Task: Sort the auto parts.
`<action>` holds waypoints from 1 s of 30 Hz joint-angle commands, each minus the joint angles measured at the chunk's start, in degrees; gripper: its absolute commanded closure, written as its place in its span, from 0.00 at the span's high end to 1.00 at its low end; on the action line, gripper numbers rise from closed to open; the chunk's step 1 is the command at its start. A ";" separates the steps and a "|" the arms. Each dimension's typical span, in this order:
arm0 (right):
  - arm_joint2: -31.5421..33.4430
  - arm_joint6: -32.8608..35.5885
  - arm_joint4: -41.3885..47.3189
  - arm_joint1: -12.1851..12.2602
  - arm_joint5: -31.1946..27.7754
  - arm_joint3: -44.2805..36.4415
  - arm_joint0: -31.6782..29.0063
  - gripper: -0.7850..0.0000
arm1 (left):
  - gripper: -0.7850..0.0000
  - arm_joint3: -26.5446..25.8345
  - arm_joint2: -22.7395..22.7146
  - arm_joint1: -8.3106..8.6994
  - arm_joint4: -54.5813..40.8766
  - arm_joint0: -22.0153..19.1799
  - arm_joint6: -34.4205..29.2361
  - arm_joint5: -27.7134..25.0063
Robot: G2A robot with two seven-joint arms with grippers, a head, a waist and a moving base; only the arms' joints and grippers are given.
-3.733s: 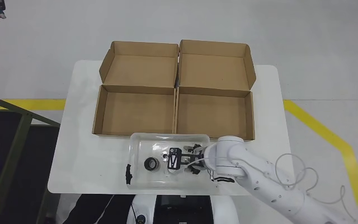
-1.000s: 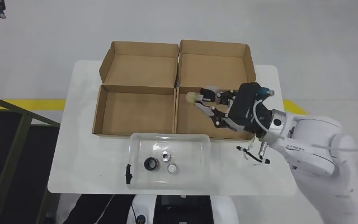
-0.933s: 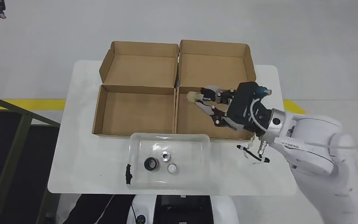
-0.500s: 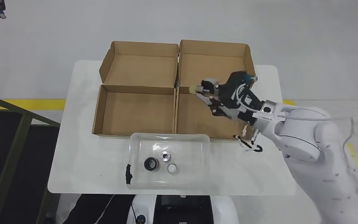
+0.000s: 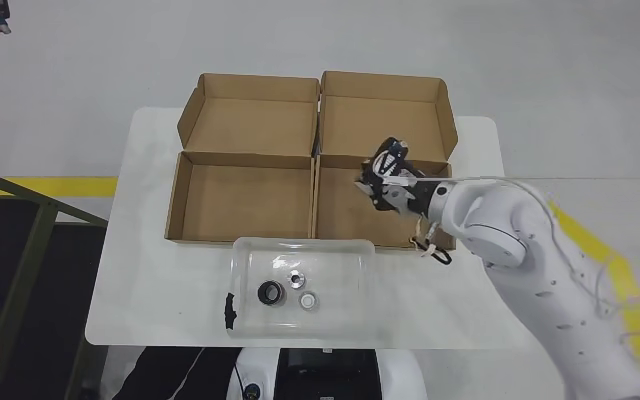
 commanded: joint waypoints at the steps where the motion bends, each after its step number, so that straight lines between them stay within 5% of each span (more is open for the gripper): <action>1: -1.26 1.52 -0.06 -0.21 0.00 0.95 0.86 0.00 | 1.00 0.00 0.00 0.00 0.00 0.00 0.00 0.00; 30: -22.59 10.31 -2.85 -7.75 5.58 19.80 15.65 0.00 | 1.00 0.00 0.00 0.00 0.00 0.00 0.00 0.00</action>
